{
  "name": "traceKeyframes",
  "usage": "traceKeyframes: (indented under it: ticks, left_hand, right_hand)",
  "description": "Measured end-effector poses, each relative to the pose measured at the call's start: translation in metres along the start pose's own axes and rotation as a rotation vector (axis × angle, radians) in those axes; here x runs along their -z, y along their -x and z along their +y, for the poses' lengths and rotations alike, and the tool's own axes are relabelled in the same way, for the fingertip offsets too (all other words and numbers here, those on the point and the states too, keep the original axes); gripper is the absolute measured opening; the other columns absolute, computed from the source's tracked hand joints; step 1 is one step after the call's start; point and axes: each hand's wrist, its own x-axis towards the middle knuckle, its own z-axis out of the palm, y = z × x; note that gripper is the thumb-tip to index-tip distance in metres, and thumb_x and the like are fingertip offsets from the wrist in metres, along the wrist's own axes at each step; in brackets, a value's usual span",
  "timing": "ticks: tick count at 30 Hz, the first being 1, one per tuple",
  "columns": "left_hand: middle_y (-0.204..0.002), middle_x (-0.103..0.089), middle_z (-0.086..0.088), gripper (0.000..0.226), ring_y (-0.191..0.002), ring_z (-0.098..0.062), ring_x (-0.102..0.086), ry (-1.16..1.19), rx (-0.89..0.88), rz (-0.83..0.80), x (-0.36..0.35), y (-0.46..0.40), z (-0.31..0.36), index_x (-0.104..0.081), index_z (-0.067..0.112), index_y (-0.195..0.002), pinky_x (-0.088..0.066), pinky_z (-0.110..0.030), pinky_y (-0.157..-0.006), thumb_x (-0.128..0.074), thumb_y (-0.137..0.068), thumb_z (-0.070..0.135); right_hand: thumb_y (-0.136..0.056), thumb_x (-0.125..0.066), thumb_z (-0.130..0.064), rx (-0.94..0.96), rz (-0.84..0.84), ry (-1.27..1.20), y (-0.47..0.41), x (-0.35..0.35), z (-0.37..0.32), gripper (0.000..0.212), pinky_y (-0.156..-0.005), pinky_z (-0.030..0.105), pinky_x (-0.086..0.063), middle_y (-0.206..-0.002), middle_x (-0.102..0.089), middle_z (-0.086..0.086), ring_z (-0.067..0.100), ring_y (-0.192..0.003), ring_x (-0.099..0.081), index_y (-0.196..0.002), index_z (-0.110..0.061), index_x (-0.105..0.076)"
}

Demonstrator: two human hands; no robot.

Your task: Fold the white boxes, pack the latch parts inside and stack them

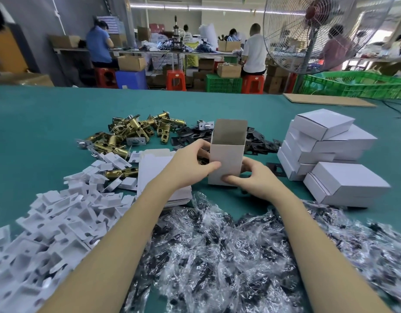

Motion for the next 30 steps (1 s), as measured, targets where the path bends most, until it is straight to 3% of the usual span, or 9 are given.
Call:
traceKeyframes:
  ticks: [4,7,10,13,16,21,25,28,30]
  left_hand:
    - [-0.106,-0.07,0.014,0.03,-0.09,-0.001,-0.067,-0.022,0.05,-0.043,0.036,-0.009,-0.008,-0.067,0.031,-0.11,-0.053,-0.023,-0.076,-0.082,-0.084,0.028]
    - [-0.099,-0.069,0.012,0.015,-0.087,-0.001,-0.062,-0.157,0.136,0.162,0.055,-0.041,-0.025,-0.069,0.026,-0.1,-0.046,-0.02,-0.069,-0.076,-0.088,0.031]
    - [-0.11,-0.06,-0.002,0.032,-0.098,-0.019,-0.056,-0.276,0.339,0.228,0.053,-0.079,-0.052,-0.058,0.012,-0.119,-0.046,-0.031,-0.08,-0.071,-0.091,0.025]
    - [-0.115,-0.062,-0.014,0.037,-0.094,-0.028,-0.056,-0.365,0.531,0.227,0.046,-0.103,-0.076,-0.051,0.003,-0.124,-0.049,-0.037,-0.076,-0.064,-0.091,0.015]
    - [-0.121,-0.06,-0.018,0.045,-0.103,-0.032,-0.062,-0.434,0.582,0.246,0.049,-0.117,-0.085,-0.049,-0.001,-0.131,-0.052,-0.037,-0.075,-0.06,-0.092,0.018]
    - [-0.08,-0.055,-0.006,0.021,-0.07,-0.019,-0.055,-0.546,0.57,0.161,0.056,-0.124,-0.088,-0.061,0.002,-0.104,-0.044,-0.029,-0.055,-0.056,-0.095,0.02]
    - [-0.097,-0.063,-0.01,0.023,-0.095,-0.027,-0.066,-0.34,0.617,0.258,0.058,-0.129,-0.093,-0.06,0.001,-0.106,-0.055,-0.033,-0.077,-0.063,-0.095,0.021]
    - [-0.102,-0.067,-0.014,0.022,-0.08,-0.025,-0.063,-0.081,0.626,0.382,0.063,-0.133,-0.095,-0.066,0.002,-0.115,-0.059,-0.035,-0.087,-0.065,-0.095,0.011]
    - [-0.105,-0.068,-0.011,0.017,-0.072,-0.021,-0.063,0.01,0.578,0.451,0.063,-0.135,-0.094,-0.07,0.01,-0.11,-0.061,-0.038,-0.088,-0.066,-0.094,0.004]
  right_hand:
    - [-0.078,-0.083,-0.049,-0.026,-0.014,-0.025,-0.001,0.001,0.001,0.036,-0.067,0.014,-0.048,-0.102,-0.071,-0.019,0.0,-0.09,-0.068,-0.109,-0.047,-0.066]
    - [-0.078,-0.082,-0.051,-0.045,-0.027,-0.02,-0.003,0.001,0.004,0.03,-0.075,0.02,-0.049,-0.103,-0.07,-0.022,0.001,-0.095,-0.066,-0.103,-0.048,-0.066]
    - [-0.079,-0.08,-0.055,-0.048,-0.028,-0.009,-0.005,0.0,0.003,0.038,-0.076,0.023,-0.052,-0.104,-0.071,-0.023,0.002,-0.092,-0.068,-0.113,-0.043,-0.068]
    - [-0.078,-0.079,-0.058,-0.04,-0.025,-0.005,-0.005,0.0,0.004,0.039,-0.074,0.02,-0.052,-0.105,-0.071,-0.025,-0.001,-0.096,-0.067,-0.112,-0.047,-0.065]
    - [-0.076,-0.079,-0.06,-0.044,-0.026,-0.013,-0.007,-0.002,0.008,0.036,-0.082,0.028,-0.056,-0.103,-0.071,-0.028,-0.002,-0.097,-0.067,-0.108,-0.049,-0.066]
    - [-0.077,-0.077,-0.064,-0.057,-0.026,0.001,-0.009,-0.003,0.008,0.045,-0.088,0.035,-0.058,-0.105,-0.072,-0.025,0.001,-0.098,-0.067,-0.116,-0.043,-0.068]
    - [-0.078,-0.076,-0.064,-0.07,-0.025,0.001,-0.009,-0.003,0.006,0.048,-0.087,0.037,-0.059,-0.104,-0.072,-0.022,0.003,-0.093,-0.069,-0.119,-0.041,-0.067]
    - [-0.079,-0.076,-0.065,-0.072,-0.021,0.009,-0.009,-0.004,0.006,0.049,-0.087,0.037,-0.059,-0.105,-0.072,-0.023,0.003,-0.094,-0.068,-0.12,-0.041,-0.067]
    - [-0.078,-0.076,-0.065,-0.08,-0.016,0.004,-0.008,-0.004,0.005,0.05,-0.088,0.037,-0.059,-0.104,-0.072,-0.023,0.003,-0.094,-0.068,-0.12,-0.04,-0.068]
